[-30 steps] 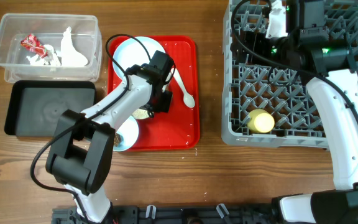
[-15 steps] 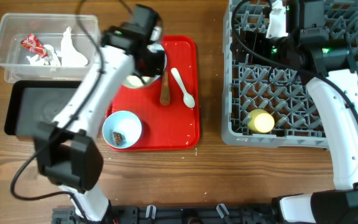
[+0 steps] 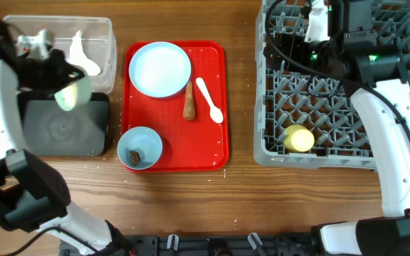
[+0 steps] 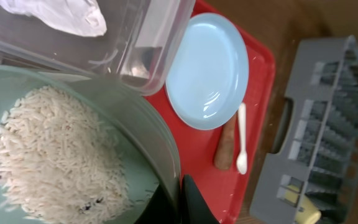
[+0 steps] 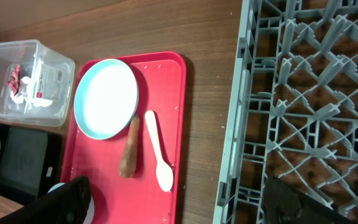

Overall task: Sort waste into correct bins and load items into the dishwasher rack
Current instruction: 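Tip the green bowl over the black tray to pour out the rice, then return the empty green bowl to the red tray with the left gripper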

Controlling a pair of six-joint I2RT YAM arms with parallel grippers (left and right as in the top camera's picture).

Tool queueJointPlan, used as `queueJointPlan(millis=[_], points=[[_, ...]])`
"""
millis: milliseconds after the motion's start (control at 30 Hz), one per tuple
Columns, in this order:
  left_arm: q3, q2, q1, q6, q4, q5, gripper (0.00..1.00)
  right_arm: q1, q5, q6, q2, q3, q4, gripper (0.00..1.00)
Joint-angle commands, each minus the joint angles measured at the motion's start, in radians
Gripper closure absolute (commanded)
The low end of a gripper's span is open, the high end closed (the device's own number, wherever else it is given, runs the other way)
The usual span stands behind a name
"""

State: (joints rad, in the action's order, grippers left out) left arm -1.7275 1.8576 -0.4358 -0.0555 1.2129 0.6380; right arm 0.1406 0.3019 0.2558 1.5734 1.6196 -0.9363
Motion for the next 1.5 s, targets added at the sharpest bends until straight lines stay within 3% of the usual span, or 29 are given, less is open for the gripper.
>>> queueJointPlan(millis=[0,267,667,900,1033,1100,1467], points=[[-0.004,0.048,-0.14,-0.072,0.003,0.227,0.96,0.0,-0.016,-0.017,0.011,0.012,0.004,0.1],[-0.004,0.18,-0.322,-0.152,0.027,0.478,0.96,0.0,-0.016,-0.018,0.011,0.012,0.003,0.1],[-0.004,0.217,-0.402,-0.177,0.075,0.708,0.96,0.0,-0.017,-0.018,0.011,0.012,-0.003,0.1],[-0.004,0.217,-0.436,-0.177,0.164,0.753,0.96,0.0,-0.016,-0.018,0.011,0.012,-0.003,0.1],[-0.004,0.217,-0.441,-0.176,0.196,0.932,0.96,0.0,-0.016,-0.018,0.011,0.012,-0.004,0.1],[-0.004,0.216,-0.441,-0.128,0.205,0.94,0.96,0.0,-0.016,-0.018,0.011,0.012,-0.006,0.1],[-0.004,0.216,-0.441,-0.129,0.238,0.939,0.96,0.0,-0.016,-0.017,0.011,0.012,-0.006,0.1]])
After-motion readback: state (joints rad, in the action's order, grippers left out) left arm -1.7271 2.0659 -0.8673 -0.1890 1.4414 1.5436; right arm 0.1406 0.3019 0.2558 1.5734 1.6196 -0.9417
